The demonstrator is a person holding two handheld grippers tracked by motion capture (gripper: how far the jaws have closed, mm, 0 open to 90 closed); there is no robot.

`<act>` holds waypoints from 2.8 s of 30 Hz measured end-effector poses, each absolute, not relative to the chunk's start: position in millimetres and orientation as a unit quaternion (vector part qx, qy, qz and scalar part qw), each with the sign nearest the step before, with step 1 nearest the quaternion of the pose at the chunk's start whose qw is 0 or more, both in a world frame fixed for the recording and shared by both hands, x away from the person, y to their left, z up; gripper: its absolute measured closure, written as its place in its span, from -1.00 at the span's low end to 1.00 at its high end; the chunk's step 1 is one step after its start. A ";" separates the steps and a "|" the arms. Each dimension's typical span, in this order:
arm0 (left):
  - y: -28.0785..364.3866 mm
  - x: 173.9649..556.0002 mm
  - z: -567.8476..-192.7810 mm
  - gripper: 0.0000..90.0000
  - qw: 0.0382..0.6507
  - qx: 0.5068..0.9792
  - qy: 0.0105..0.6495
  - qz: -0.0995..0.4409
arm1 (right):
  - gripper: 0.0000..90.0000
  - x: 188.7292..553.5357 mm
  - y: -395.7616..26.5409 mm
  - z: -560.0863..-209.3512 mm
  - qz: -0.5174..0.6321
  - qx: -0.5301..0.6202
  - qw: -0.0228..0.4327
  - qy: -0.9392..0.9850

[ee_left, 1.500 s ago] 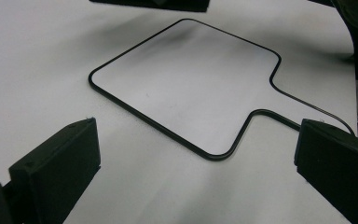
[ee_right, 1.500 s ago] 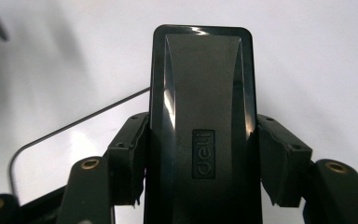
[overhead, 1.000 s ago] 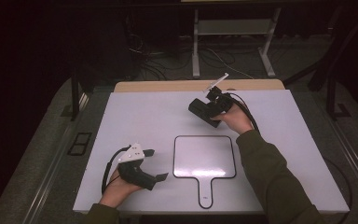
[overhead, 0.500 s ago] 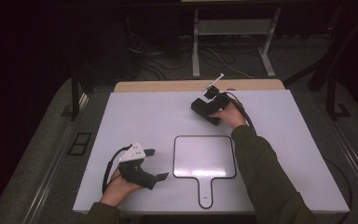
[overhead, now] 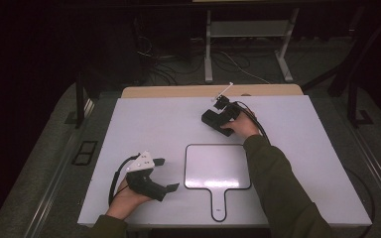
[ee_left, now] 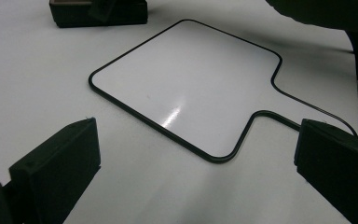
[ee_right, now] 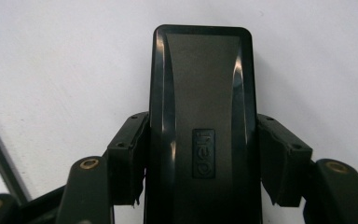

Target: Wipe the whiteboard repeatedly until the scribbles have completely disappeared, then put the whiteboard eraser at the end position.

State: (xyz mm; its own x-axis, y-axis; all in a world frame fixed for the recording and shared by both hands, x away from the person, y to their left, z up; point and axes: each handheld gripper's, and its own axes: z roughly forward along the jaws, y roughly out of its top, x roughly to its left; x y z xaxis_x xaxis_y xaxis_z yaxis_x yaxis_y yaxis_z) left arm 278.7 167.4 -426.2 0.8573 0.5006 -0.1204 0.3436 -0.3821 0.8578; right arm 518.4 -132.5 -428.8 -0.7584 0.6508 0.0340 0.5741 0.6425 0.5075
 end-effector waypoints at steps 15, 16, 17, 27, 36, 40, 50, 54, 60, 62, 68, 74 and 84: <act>167.9 279.3 -426.5 -1.00 0.494 0.827 0.256 0.081 | -0.36 509.7 -136.7 -410.3 0.306 0.341 0.089 0.884; 167.8 279.5 -426.4 -1.00 0.493 0.828 0.255 0.080 | -0.37 508.6 -137.2 -408.9 0.309 0.341 0.089 0.883; 167.6 279.5 -426.6 -1.00 0.493 0.828 0.255 0.080 | -0.38 507.5 -138.1 -407.3 0.311 0.340 0.091 0.883; 167.0 280.5 -426.4 -1.00 0.490 0.830 0.254 0.082 | -0.48 488.4 -151.3 -391.5 0.343 0.337 0.105 0.871; 166.2 279.6 -427.0 -1.00 0.490 0.830 0.255 0.083 | -0.47 463.2 -167.4 -388.6 0.351 0.339 0.131 0.863; 166.1 279.3 -426.5 -1.00 0.490 0.829 0.256 0.083 | -0.48 450.4 -175.7 -385.8 0.368 0.342 0.129 0.855; 166.2 279.4 -426.6 -1.00 0.488 0.830 0.255 0.083 | -0.52 421.1 -196.9 -384.4 0.395 0.335 0.119 0.847; 166.5 279.5 -426.4 -1.00 0.487 0.831 0.257 0.083 | -0.54 409.6 -206.6 -386.7 0.399 0.334 0.121 0.845; 167.6 280.2 -427.2 -1.00 0.487 0.831 0.257 0.083 | -0.59 391.2 -223.7 -391.1 0.413 0.342 0.118 0.836; 168.0 280.1 -427.5 -1.00 0.489 0.829 0.259 0.082 | -0.59 383.8 -229.3 -394.4 0.415 0.349 0.130 0.830; 170.5 280.5 -427.0 -1.00 0.489 0.828 0.262 0.083 | -0.59 366.2 -241.1 -403.3 0.417 0.351 0.134 0.828; 172.8 281.0 -428.3 -1.00 0.488 0.827 0.266 0.083 | -0.63 348.5 -248.3 -408.2 0.417 0.354 0.132 0.827; 174.1 280.8 -430.5 -1.00 0.492 0.824 0.269 0.082 | -0.66 327.8 -258.0 -415.3 0.427 0.362 0.136 0.818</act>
State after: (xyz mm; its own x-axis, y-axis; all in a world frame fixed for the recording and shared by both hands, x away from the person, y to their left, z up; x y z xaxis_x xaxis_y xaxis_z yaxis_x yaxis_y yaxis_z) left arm 280.8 174.1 -430.5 0.8414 0.5245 -0.1302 0.3635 -0.3710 0.8546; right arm 327.8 -258.0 -415.3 -0.7015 0.7075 0.0860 0.4754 0.3746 0.7960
